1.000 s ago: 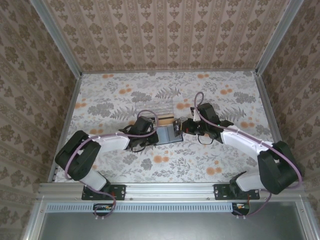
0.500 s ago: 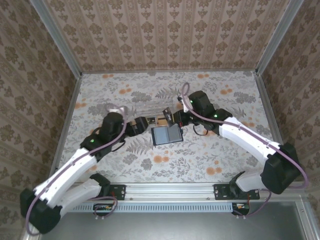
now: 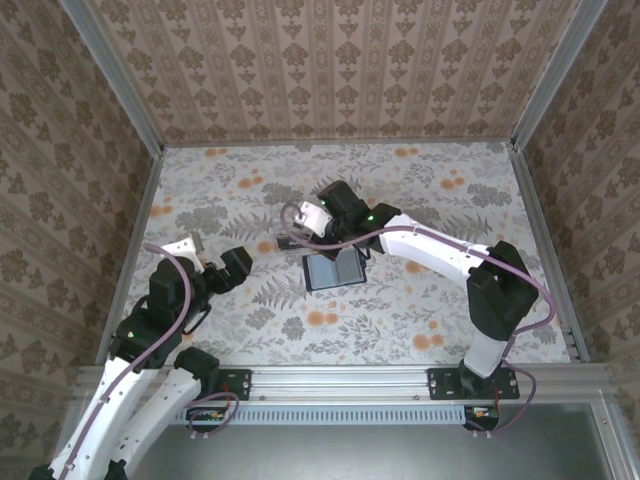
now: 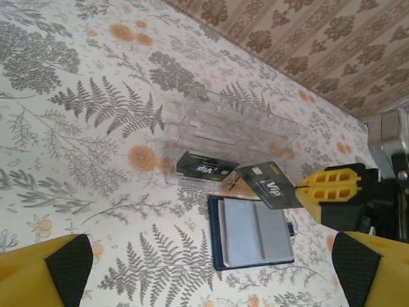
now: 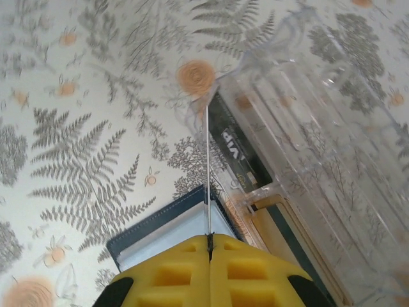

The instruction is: Take the credit cards out of the card holder

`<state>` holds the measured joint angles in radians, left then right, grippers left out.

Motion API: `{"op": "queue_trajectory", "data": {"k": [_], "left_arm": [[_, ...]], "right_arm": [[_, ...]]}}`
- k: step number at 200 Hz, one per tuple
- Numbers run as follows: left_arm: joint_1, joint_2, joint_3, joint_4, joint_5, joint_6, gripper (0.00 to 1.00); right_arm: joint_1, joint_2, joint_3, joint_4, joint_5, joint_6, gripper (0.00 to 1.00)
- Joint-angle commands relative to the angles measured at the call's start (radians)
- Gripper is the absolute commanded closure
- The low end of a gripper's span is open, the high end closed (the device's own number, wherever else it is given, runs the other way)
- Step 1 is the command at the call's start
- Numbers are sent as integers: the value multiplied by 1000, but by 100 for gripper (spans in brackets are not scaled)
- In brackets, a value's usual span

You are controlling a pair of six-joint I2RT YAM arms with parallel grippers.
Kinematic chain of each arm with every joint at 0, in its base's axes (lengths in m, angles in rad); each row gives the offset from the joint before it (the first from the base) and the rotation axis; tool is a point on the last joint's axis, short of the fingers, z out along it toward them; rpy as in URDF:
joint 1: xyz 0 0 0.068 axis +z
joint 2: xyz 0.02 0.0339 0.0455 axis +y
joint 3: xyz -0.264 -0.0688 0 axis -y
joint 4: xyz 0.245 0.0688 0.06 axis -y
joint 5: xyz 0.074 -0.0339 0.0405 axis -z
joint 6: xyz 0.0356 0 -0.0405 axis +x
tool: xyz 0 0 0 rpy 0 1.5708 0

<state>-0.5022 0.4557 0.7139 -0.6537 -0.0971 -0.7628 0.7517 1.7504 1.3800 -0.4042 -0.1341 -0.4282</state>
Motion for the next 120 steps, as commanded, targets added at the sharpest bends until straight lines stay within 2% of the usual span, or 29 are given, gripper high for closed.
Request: {"op": "queue_trajectory", "data": {"k": [1,39,67,120], "left_arm": [[8,-10,13,-41,-19,20,0],[10,-10,21,-48,-14,19,0],[11,-12,34,-70,-22,21,0],[11,-25,38,-93,-39,19,0]], "right_arm": [[13,21,45,-25,62,-252,100],[35,64,48,15,146,-448,100],[46,84,44,78,148,-552,100],[65,154,123,81,138,-618,100]]}}
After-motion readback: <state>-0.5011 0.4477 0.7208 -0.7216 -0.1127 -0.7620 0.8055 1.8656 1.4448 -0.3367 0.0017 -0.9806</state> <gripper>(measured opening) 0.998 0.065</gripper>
